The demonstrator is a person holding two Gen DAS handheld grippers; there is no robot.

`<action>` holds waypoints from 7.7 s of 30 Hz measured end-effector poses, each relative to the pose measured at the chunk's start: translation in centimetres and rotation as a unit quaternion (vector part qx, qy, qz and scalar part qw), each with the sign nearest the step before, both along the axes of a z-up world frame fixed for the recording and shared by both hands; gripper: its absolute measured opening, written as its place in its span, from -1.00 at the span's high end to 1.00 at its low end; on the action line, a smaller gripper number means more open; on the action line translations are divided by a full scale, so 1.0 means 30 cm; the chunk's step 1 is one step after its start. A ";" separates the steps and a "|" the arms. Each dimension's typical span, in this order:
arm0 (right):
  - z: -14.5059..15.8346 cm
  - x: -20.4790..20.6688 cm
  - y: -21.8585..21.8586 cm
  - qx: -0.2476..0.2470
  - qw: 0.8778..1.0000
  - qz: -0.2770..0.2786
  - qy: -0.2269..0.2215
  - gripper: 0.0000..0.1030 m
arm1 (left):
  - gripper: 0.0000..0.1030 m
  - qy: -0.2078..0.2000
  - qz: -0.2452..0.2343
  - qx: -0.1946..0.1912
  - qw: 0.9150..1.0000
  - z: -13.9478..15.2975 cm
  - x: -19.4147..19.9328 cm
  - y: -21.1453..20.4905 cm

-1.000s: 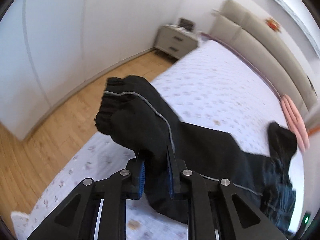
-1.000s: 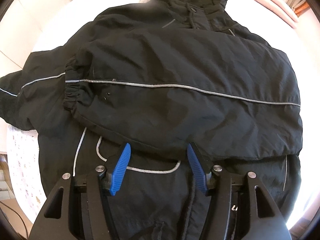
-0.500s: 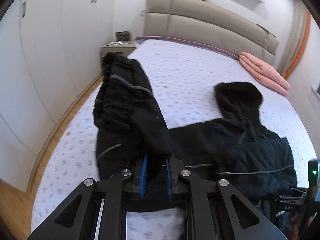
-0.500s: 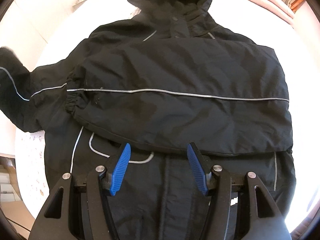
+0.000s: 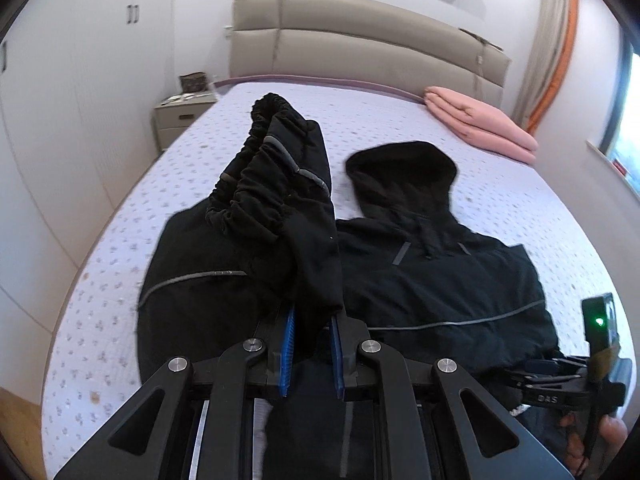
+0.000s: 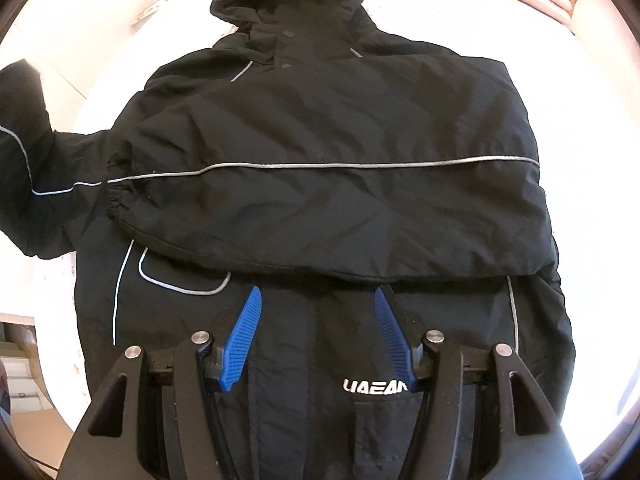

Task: Fold large clothes

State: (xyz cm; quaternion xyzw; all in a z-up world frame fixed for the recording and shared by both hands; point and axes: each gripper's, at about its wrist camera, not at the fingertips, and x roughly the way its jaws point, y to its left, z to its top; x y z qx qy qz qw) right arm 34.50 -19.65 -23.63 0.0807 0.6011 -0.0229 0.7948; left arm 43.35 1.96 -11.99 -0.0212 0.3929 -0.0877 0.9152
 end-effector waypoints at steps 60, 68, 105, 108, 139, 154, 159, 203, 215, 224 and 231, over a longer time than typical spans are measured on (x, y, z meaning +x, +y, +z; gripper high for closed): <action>0.114 0.174 -0.040 0.150 0.984 0.037 -0.091 0.34 | -0.12 0.099 0.014 -0.028 0.995 -0.179 0.017 -0.195; 0.168 0.112 -0.307 0.013 0.994 -0.025 -0.105 0.34 | 0.23 0.153 -0.036 0.000 0.988 -0.325 0.128 -0.329; -0.169 0.292 -0.304 -0.054 0.998 0.000 0.007 0.22 | 0.29 0.218 -0.034 0.026 0.975 -0.450 0.249 -0.375; -0.104 0.297 -0.372 -0.010 1.000 0.003 -0.003 0.22 | 0.29 0.174 -0.062 0.013 0.983 -0.331 0.253 -0.363; -0.094 1.354 -0.428 0.055 0.993 -0.018 -0.105 -0.20 | 0.21 0.162 -0.020 -0.033 0.986 -0.480 1.400 -0.397; -0.014 1.213 -0.469 0.050 0.982 -0.014 -0.180 0.88 | 0.74 0.124 -0.009 -0.135 0.983 -0.470 1.350 -0.282; -0.120 1.168 -0.513 0.040 0.989 -0.017 -0.144 0.88 | 0.72 0.172 -0.001 -0.148 0.974 -0.569 1.363 -0.241; -0.139 1.234 -0.553 0.097 0.988 0.103 -0.065 -0.05 | -0.38 0.133 -0.079 -0.068 0.986 -0.394 1.337 -0.263; -0.335 1.343 -0.751 0.278 0.960 0.016 -0.010 -0.13 | -0.42 0.243 -0.094 -0.162 0.952 -0.587 1.484 -0.312; -0.340 1.414 -0.546 0.265 0.962 0.064 -0.019 0.42 | 0.63 0.202 -0.098 -0.175 0.959 -0.573 1.440 -0.342; -0.084 1.231 -0.462 0.196 0.968 0.109 -0.109 0.66 | 0.69 0.118 -0.121 -0.145 0.975 -0.319 1.211 -0.305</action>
